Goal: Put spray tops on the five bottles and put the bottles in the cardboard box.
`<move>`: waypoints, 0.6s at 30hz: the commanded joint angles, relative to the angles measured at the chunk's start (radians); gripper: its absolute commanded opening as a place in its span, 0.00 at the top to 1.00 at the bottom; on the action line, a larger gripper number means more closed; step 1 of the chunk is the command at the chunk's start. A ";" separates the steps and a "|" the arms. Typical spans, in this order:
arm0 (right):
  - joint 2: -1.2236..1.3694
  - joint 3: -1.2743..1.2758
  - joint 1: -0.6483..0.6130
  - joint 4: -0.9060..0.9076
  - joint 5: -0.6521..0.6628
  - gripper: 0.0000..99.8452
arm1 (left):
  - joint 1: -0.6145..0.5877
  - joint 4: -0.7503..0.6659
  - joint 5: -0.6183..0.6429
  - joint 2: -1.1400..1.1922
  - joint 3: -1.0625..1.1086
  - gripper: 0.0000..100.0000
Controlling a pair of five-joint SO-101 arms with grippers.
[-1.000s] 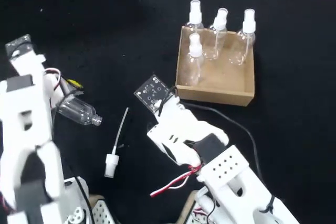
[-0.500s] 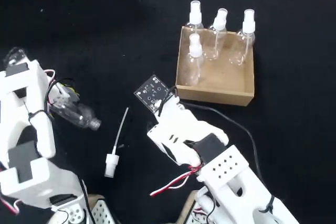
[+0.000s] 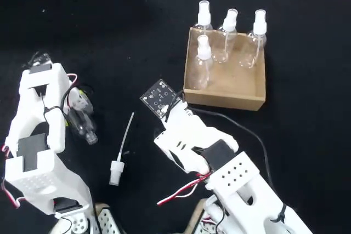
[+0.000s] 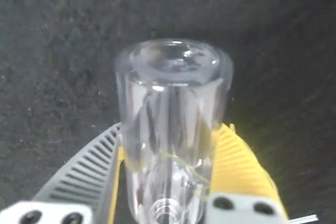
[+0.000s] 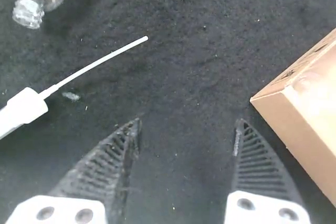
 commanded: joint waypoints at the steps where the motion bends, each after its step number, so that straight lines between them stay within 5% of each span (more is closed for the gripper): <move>1: -0.001 -0.010 -0.006 -0.017 0.008 0.76 | 0.007 0.060 -0.032 -0.008 -0.111 0.95; 8: 0.001 -0.174 0.095 0.221 0.038 0.76 | 0.101 0.367 -0.259 -0.008 -0.325 0.97; 13: -0.001 -0.317 0.256 0.497 0.305 0.76 | 0.242 0.540 -0.446 -0.008 -0.410 0.97; 18: -0.001 -0.363 0.509 0.620 0.608 0.76 | 0.420 0.554 -0.617 -0.009 -0.348 0.97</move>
